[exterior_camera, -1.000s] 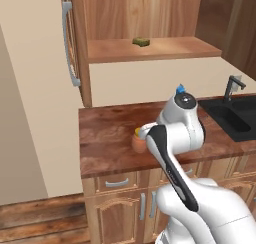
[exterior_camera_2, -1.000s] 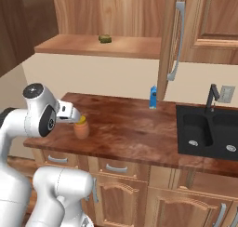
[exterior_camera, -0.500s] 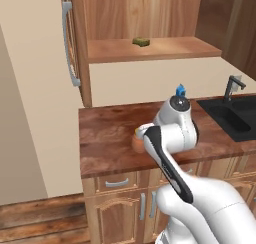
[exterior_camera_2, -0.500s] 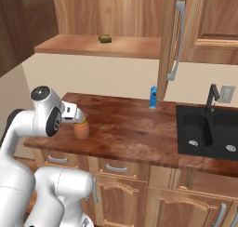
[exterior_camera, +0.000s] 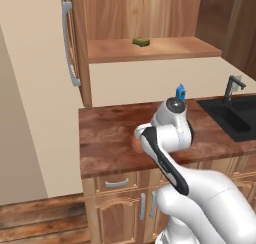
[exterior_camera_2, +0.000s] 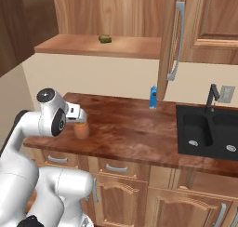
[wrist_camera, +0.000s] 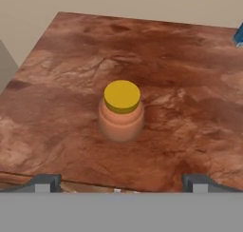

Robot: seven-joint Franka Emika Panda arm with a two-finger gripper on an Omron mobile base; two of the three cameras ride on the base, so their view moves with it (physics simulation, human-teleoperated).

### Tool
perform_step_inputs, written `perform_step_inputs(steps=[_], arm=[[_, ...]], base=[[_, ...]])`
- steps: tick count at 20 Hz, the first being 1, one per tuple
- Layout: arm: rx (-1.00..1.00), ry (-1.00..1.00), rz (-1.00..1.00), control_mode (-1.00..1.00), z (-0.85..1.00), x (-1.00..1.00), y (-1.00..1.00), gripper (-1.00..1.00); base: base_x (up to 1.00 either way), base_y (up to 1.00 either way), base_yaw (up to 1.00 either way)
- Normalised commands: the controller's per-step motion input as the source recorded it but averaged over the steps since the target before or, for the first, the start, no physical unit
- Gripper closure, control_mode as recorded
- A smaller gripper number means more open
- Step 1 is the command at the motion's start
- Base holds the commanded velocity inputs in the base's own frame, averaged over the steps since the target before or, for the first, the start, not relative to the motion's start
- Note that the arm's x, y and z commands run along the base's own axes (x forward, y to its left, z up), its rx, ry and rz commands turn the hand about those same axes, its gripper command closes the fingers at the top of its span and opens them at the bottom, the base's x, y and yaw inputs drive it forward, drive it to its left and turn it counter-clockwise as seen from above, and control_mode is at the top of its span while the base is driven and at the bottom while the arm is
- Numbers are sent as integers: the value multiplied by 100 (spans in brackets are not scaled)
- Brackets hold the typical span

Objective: Pick the cereal and honey bottle from the counter and place them in the cabinets closest to them.

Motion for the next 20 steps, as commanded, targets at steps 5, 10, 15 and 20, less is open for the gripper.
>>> perform_step_inputs(steps=[5,10,15,20], arm=[[0,0,0,-100,-12,23,0,-100],[0,0,0,-100,-11,22,0,-100],[0,0,0,-100,-12,19,2,-100],[0,0,0,-100,-14,13,9,-100]], base=[[0,0,0],[0,0,0],[0,0,0],[0,0,0]])
